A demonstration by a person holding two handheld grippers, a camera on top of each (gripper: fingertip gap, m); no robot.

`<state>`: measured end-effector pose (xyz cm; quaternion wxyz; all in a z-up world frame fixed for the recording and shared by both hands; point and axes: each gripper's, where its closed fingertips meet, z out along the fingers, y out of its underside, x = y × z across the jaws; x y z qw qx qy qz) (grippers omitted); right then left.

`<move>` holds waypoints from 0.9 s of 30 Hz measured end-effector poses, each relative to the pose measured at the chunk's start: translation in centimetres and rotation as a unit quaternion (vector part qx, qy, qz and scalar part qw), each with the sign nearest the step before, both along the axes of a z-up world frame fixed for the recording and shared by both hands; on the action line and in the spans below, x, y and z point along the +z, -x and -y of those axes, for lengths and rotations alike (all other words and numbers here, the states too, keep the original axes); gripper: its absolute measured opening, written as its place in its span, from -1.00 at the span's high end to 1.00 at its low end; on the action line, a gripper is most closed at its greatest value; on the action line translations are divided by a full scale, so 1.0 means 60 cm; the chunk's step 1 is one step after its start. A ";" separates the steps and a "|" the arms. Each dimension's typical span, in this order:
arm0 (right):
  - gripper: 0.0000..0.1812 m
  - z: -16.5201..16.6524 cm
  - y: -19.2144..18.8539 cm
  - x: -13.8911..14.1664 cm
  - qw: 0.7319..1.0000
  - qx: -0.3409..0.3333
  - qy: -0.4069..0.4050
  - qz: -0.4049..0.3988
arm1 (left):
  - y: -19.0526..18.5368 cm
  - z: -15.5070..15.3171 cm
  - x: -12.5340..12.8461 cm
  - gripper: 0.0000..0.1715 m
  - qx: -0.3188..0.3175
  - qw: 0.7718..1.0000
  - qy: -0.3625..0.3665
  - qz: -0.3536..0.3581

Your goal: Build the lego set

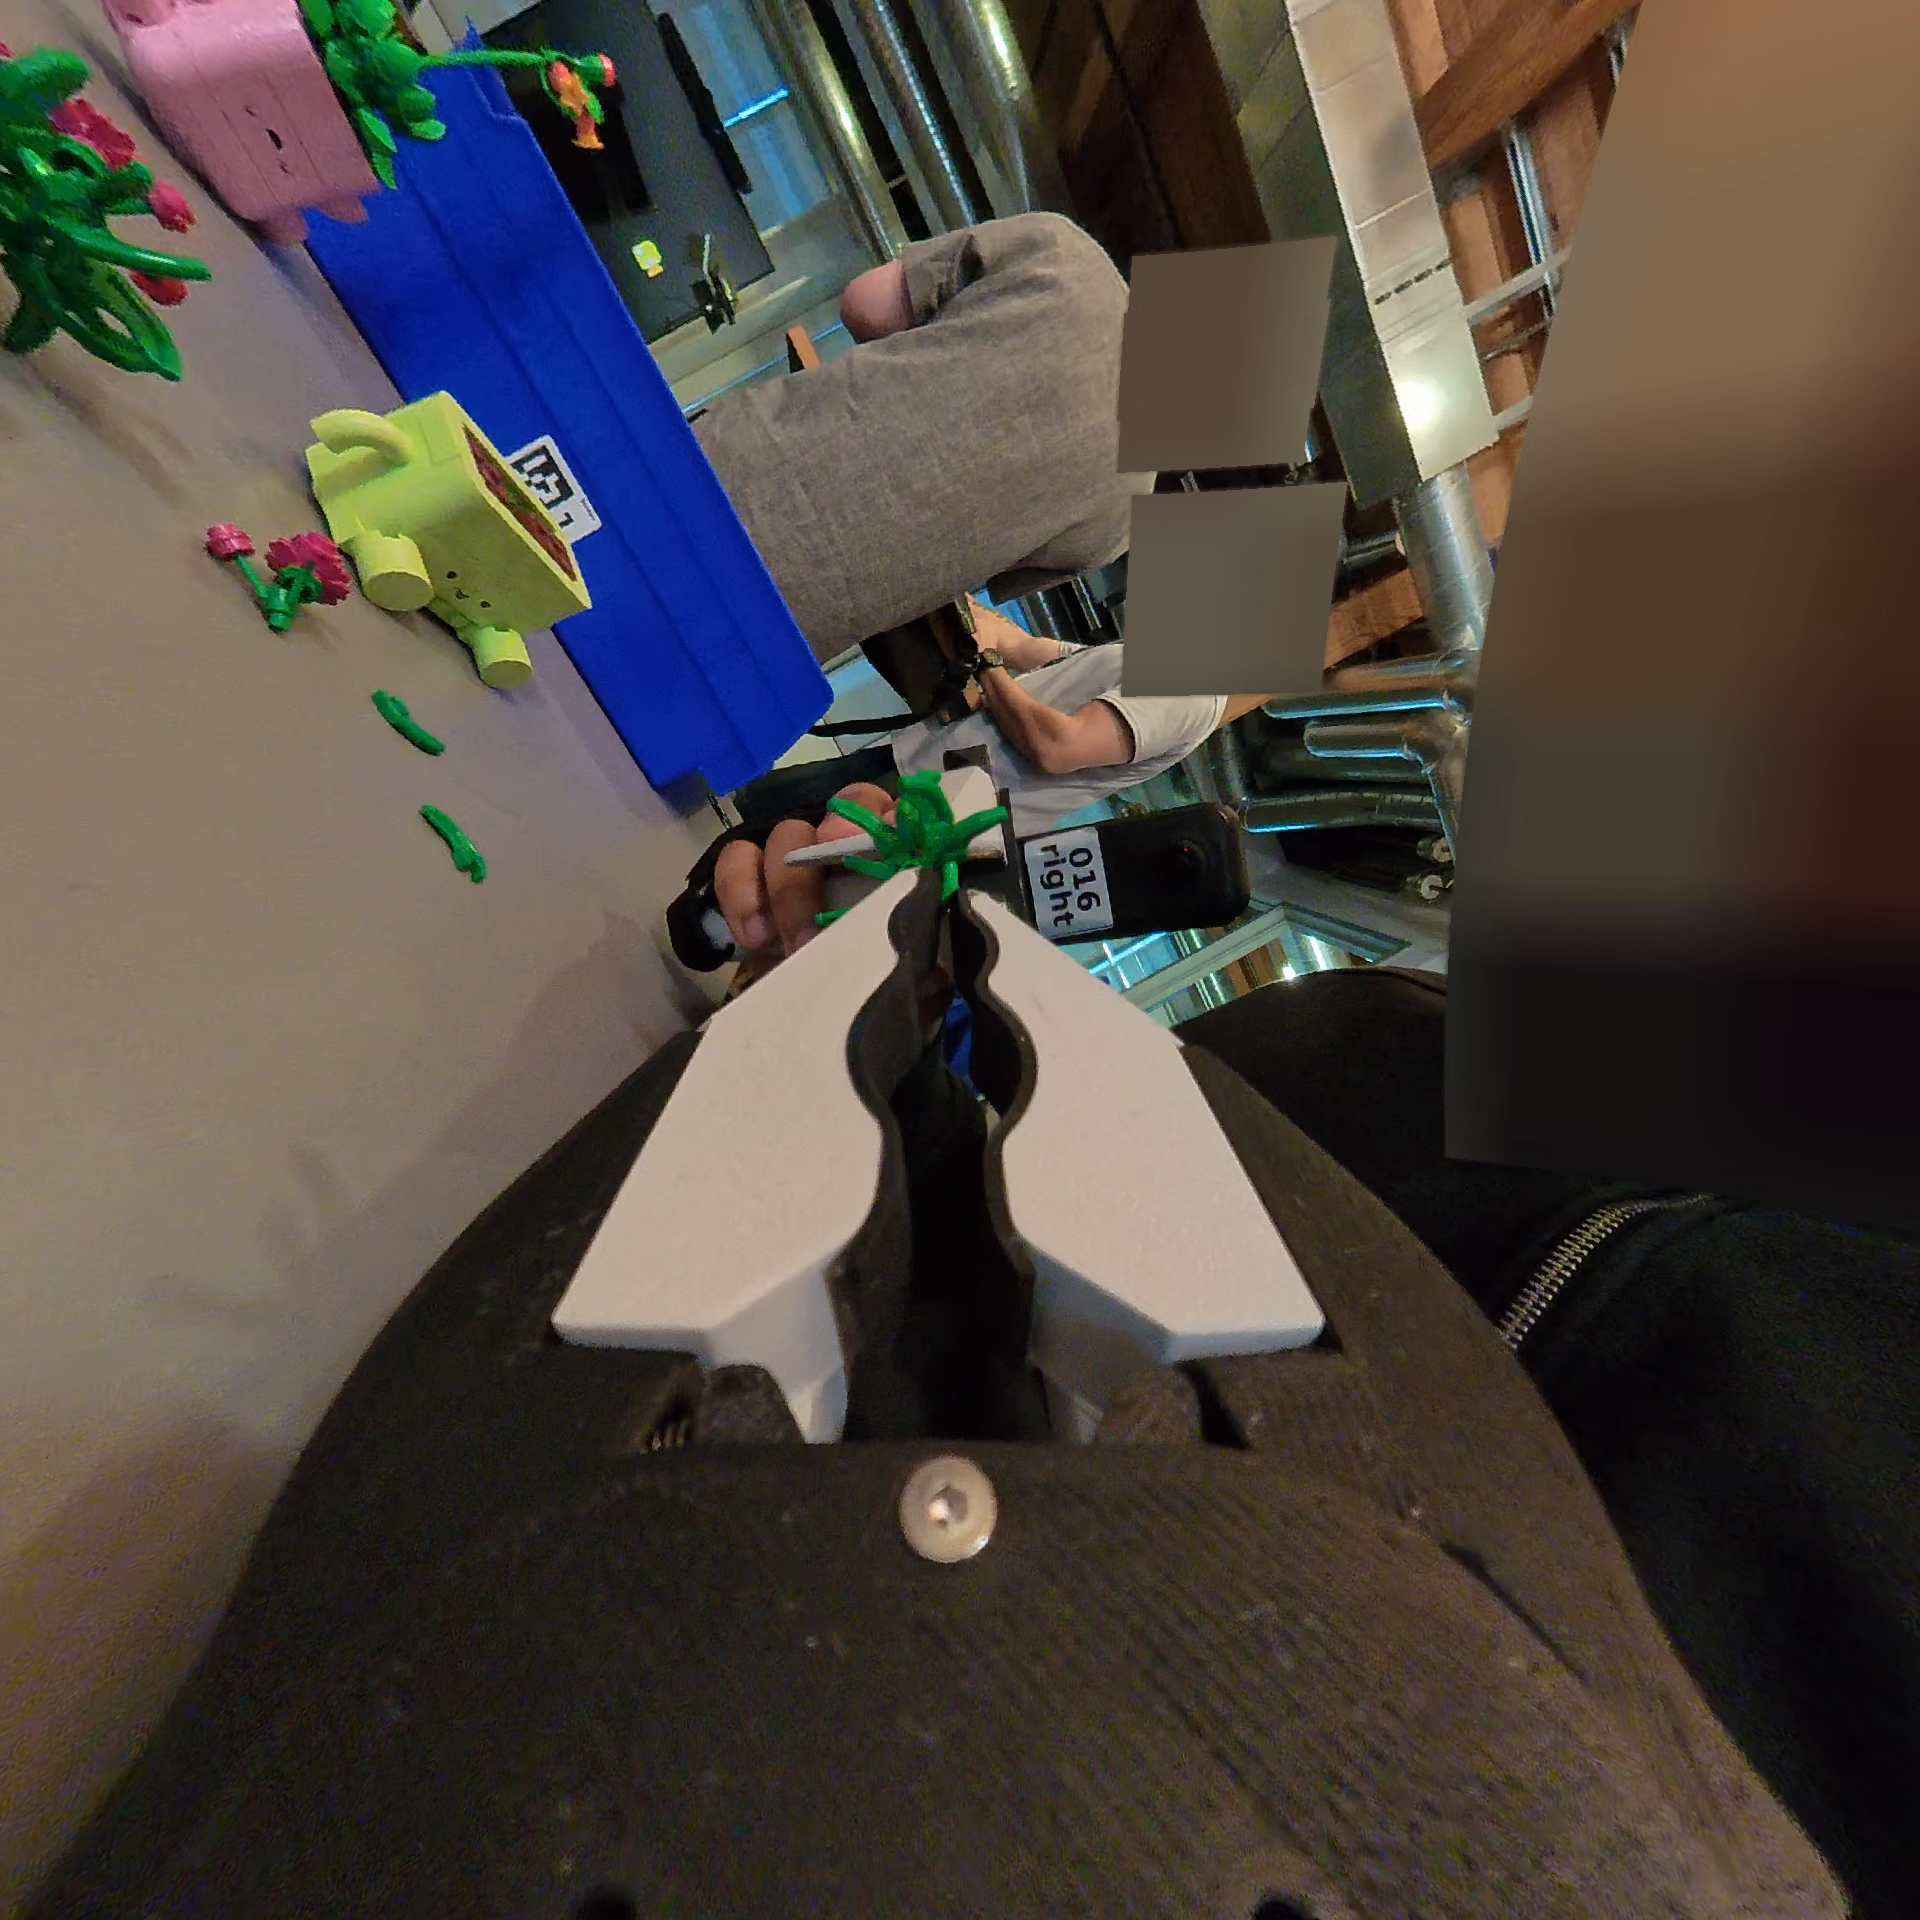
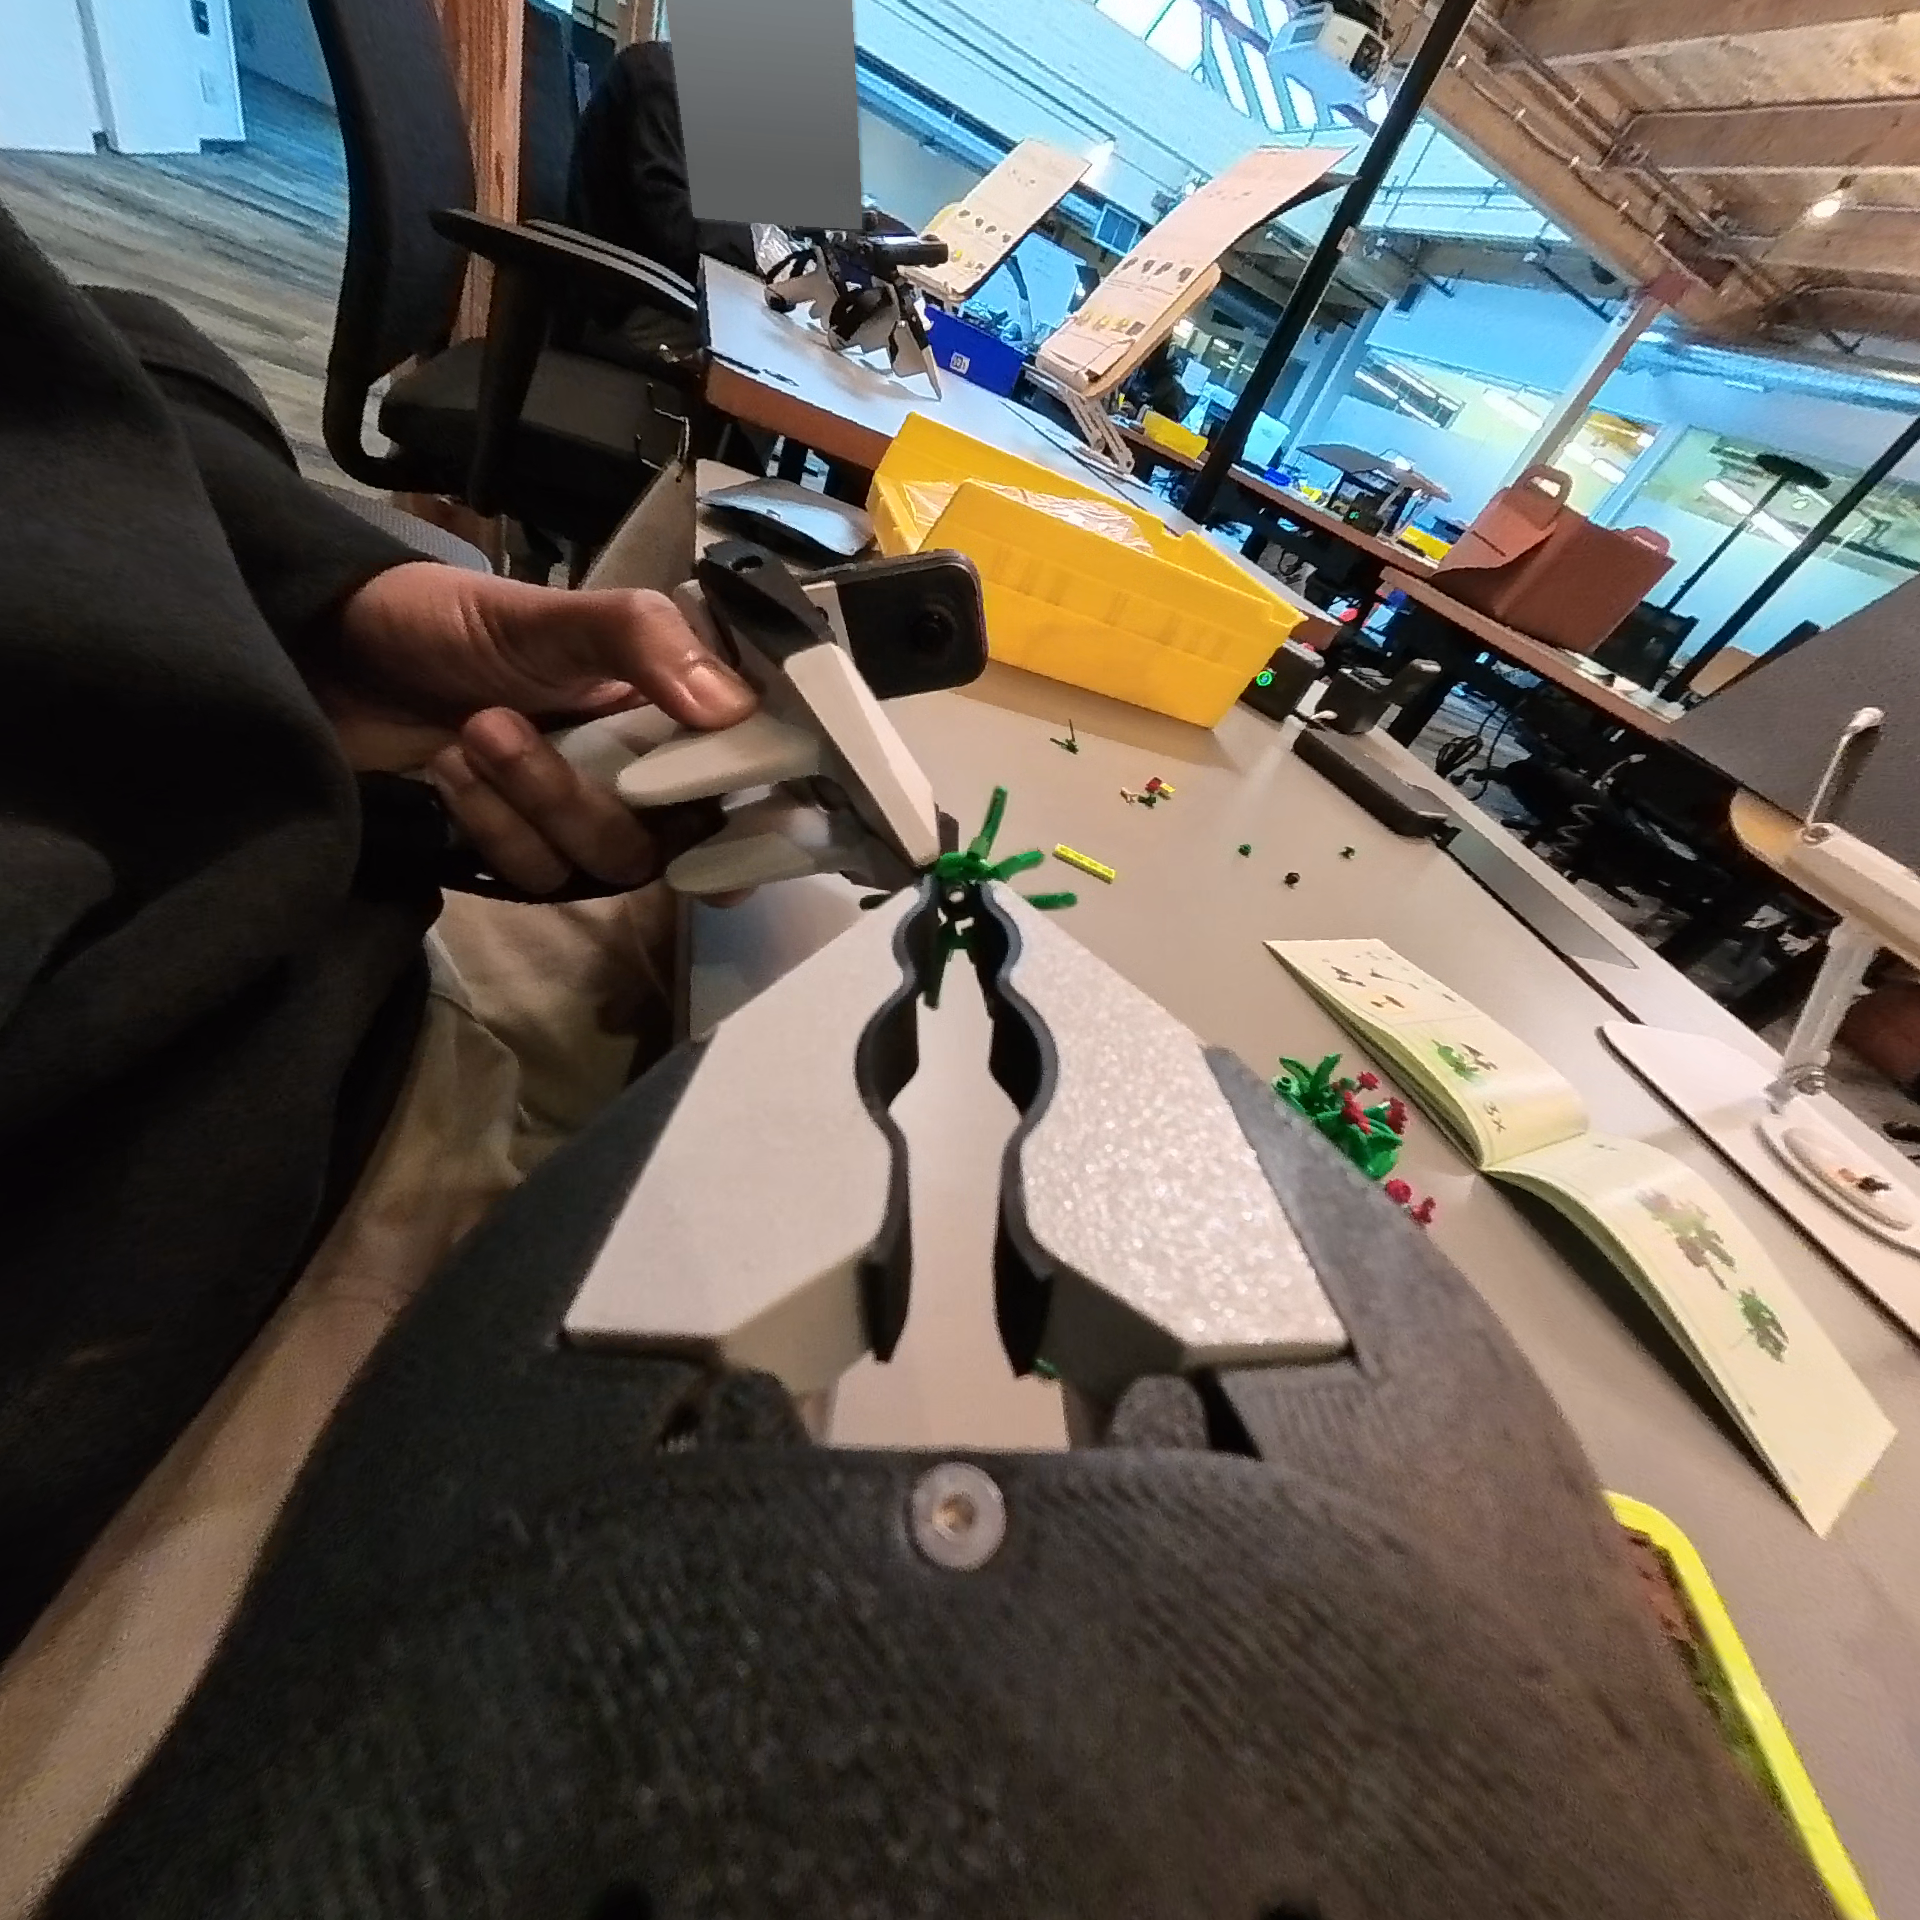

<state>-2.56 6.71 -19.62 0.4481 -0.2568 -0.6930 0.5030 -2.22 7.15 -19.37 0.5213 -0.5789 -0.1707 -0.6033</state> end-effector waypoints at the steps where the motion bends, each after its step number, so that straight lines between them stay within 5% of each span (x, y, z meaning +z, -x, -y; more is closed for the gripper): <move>1: 0.95 -0.001 0.001 -0.001 1.000 -0.001 0.002 0.000 | 0.001 -0.001 -0.001 1.00 0.002 1.000 0.002 0.001; 13: 0.94 -0.001 0.000 -0.005 1.000 0.006 0.000 0.008 | 0.001 0.000 -0.004 1.00 -0.004 1.000 0.002 0.019; 27: 0.95 -0.007 0.001 -0.029 0.997 -0.009 -0.016 0.069 | -0.003 -0.004 -0.025 1.00 0.028 0.993 0.042 -0.107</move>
